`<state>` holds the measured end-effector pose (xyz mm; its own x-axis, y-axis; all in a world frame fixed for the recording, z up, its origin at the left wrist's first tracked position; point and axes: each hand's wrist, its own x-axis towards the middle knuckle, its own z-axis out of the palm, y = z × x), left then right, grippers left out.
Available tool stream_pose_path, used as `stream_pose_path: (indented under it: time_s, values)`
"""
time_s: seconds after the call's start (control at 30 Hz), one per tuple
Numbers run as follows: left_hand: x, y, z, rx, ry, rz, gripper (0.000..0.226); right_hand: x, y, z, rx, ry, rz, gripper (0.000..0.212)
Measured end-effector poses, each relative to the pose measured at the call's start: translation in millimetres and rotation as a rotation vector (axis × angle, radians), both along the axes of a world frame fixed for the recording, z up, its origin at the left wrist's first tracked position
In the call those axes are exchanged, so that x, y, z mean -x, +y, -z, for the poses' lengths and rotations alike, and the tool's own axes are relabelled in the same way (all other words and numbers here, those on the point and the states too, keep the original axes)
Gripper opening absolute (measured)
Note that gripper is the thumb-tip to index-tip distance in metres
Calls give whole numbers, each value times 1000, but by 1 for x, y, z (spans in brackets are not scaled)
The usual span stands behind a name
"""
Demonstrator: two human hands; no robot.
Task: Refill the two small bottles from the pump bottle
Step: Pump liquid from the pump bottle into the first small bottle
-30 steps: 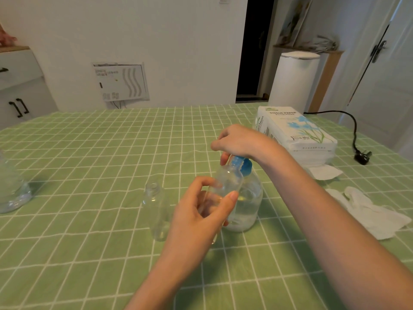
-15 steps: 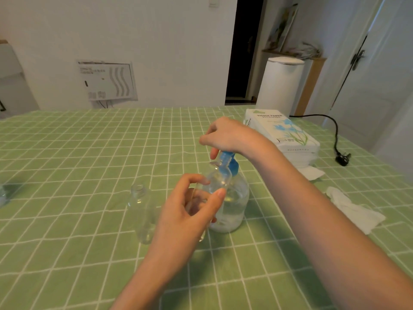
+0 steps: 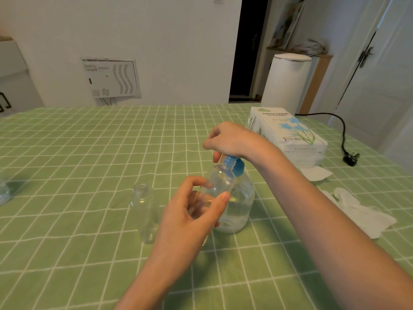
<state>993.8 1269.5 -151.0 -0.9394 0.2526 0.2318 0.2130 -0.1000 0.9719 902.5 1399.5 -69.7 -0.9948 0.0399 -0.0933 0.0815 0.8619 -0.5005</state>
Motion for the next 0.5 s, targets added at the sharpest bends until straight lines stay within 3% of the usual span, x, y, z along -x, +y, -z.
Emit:
stream_pose_path:
  time_s: [0.17,0.5]
  values:
    - [-1,1,-6,6,17,5,40,0,0,-9,-33,52,-26,46]
    - [-2,1,-1,17,8,-9,39,-1,-1,1,28,-1,-8,40]
